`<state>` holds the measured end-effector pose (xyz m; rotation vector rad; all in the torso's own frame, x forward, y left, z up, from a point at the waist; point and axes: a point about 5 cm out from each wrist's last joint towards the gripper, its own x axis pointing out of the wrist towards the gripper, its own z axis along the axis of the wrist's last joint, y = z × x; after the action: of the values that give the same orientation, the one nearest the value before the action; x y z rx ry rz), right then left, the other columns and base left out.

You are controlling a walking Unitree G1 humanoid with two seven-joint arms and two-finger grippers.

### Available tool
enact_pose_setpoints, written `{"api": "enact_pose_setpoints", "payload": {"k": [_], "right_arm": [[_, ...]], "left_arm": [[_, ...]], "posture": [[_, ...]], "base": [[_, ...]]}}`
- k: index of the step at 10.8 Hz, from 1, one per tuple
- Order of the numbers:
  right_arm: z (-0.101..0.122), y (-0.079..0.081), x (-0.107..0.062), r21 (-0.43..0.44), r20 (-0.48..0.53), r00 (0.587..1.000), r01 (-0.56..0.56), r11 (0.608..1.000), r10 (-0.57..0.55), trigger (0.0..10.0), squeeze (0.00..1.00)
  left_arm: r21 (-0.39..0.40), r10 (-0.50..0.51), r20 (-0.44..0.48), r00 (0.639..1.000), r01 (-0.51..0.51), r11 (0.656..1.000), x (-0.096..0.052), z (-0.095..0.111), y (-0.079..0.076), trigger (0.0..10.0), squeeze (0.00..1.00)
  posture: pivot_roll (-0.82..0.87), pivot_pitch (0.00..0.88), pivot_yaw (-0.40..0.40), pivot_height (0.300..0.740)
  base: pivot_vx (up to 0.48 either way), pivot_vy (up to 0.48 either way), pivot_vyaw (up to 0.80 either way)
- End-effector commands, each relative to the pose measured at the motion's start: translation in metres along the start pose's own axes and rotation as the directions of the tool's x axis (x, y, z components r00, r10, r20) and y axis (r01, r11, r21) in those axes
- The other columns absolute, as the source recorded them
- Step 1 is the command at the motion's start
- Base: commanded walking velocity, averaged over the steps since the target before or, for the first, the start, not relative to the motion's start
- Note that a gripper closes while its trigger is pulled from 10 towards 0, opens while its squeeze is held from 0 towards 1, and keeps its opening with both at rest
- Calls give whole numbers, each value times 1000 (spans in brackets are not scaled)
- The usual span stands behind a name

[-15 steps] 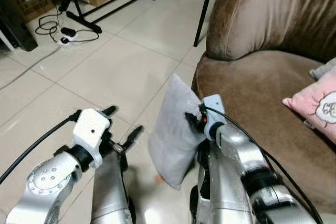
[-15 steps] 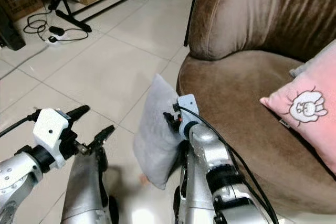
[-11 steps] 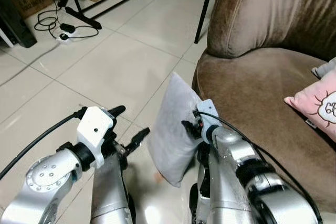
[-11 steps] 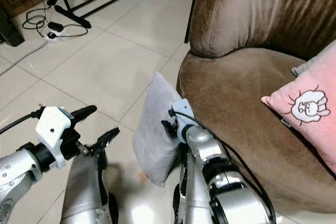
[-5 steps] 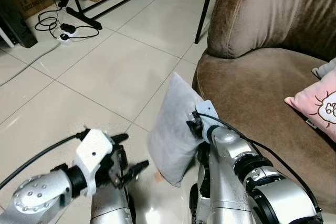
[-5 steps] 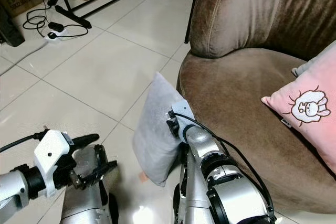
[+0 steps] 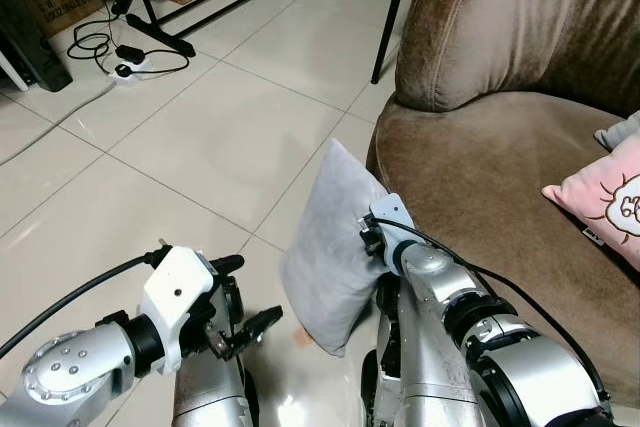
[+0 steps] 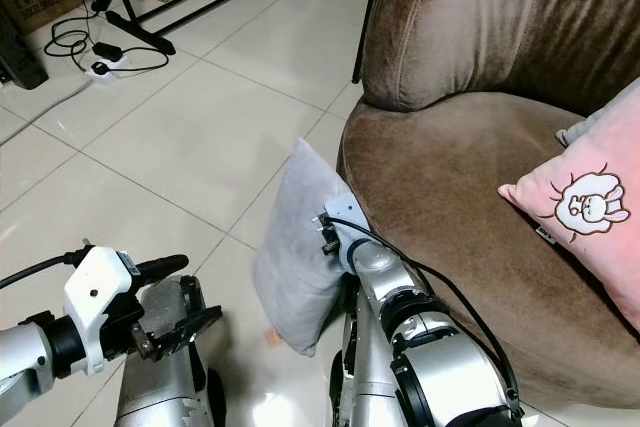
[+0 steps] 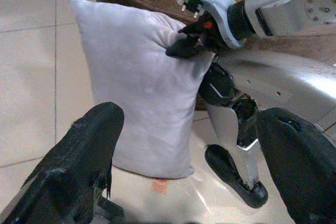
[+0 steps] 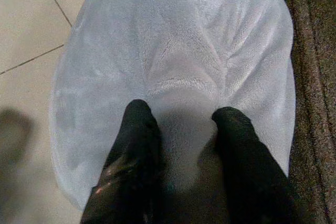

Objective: Move the pillow to the sofa from floor

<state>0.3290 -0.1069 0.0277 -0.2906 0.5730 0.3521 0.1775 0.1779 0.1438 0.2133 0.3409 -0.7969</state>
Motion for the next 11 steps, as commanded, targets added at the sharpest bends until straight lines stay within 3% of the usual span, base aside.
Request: {"api": "enact_pose_setpoints", "payload": {"k": [1, 5, 7, 9, 10, 11], "right_arm": [[-11, 3, 0, 5, -50, 999, -4, 1000, 5, 0, 0], [-14, 13, 0, 14, -52, 998, -28, 1000, 28, 0, 0], [-11, 13, 1, 36, -27, 999, -31, 999, 32, 0, 0], [6, 4, 0, 127, 77, 997, -33, 991, 24, 0, 0], [24, -6, -3, 220, 199, 980, -56, 974, 11, 0, 0], [50, -20, -21, 304, 365, 931, -95, 948, -24, 0, 0]], "left_arm": [[5, 31, 1, 1000, -31, 1000, -1, 0, 7, 10000, 0], [-20, 4, 7, 1000, -4, 1000, 7, 0, 15, 10000, 0], [-8, 40, 11, 999, -40, 999, 14, -1, 24, 10000, 0], [34, 129, 48, 991, -131, 991, 13, 5, 34, 10000, 0], [35, 247, 89, 965, -251, 967, 9, 11, 44, 10000, 0], [27, 322, 123, 939, -328, 944, 0, 16, 47, 10000, 0]], "posture": [[83, 90, 9, 444], [87, 37, 20, 444], [82, 21, 21, 444], [81, 0, 18, 444], [77, 0, 14, 444], [70, 0, 12, 444]], "base": [[0, 0, 0], [0, 0, 0], [0, 0, 0], [0, 0, 0], [0, 0, 0], [0, 0, 0]]}}
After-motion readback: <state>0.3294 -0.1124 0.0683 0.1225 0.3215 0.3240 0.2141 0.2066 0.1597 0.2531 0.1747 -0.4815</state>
